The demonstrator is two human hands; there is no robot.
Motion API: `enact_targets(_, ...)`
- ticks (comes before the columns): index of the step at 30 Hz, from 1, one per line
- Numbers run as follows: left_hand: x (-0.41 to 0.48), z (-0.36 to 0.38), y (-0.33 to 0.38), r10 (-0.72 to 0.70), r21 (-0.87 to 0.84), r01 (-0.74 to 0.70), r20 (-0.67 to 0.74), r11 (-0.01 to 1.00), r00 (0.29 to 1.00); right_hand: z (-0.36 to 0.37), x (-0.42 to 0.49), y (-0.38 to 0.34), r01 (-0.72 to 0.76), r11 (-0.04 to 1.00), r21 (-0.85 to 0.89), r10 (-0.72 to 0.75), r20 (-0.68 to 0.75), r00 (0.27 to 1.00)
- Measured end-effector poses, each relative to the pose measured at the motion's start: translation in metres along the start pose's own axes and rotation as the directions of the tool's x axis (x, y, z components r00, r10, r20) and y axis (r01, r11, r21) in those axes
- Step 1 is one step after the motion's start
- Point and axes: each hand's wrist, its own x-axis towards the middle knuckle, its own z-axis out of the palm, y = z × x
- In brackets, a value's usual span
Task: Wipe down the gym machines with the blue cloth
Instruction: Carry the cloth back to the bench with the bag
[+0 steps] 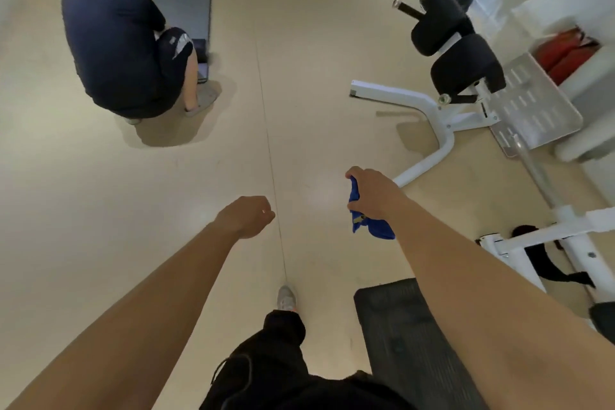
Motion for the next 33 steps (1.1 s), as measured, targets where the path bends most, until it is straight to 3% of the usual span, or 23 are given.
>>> enact_targets(10,0.245,-0.198,-0.003,0.102,0.092,-0.107,0.055,0.990,0.993,-0.134,0.217,-0.002,-0.132,0.984,0.119,0.143,-0.088,0.986)
enact_targets(33,0.823,-0.588,0.149,0.306,0.227,-0.312,0.063,0.922,0.950,-0.462,0.749,0.157,-0.336,0.924,0.184,0.362,-0.135,0.922)
